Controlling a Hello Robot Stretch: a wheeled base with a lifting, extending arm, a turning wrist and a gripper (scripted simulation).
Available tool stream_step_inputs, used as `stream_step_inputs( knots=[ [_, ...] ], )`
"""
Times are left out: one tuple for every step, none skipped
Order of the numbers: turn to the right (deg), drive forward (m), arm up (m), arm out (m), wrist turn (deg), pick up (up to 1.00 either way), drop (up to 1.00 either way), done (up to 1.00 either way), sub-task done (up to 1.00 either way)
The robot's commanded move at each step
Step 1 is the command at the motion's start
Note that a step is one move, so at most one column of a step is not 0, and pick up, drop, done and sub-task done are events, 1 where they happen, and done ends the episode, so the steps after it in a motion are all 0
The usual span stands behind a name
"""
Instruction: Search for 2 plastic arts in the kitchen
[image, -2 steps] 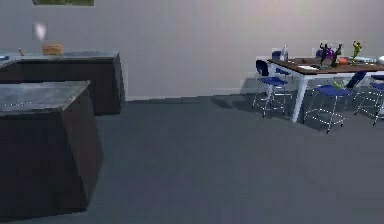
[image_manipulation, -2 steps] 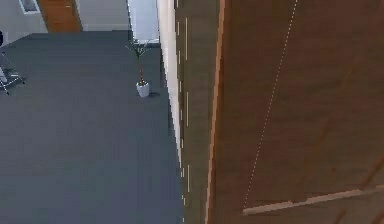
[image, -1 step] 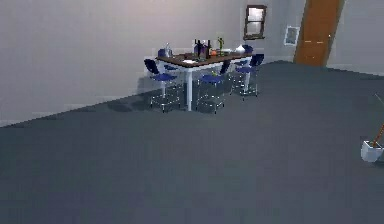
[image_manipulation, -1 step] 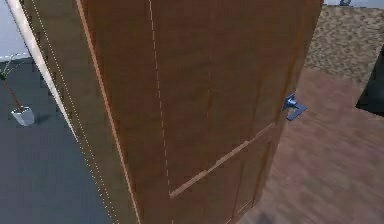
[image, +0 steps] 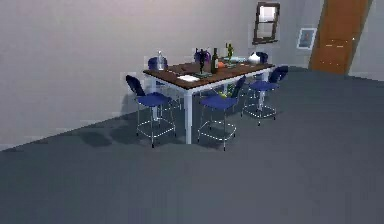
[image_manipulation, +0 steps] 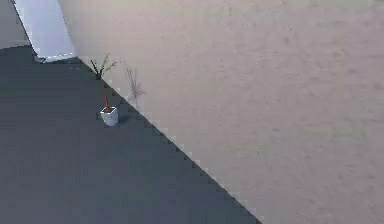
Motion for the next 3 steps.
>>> stream_step_inputs(
  knots=[
    [0.0, 1.00, 0.00, 0.00, 0.0, 0.00, 0.00, 0.00, 0.00],
    [0.0, 0.60, 0.00, 0.00, 0.0, 0.00, 0.00, 0.00, 0.00],
    [0.0, 0.00, 0.00, 0.00, 0.0, 0.00, 0.00, 0.00, 1.00]
  ],
)
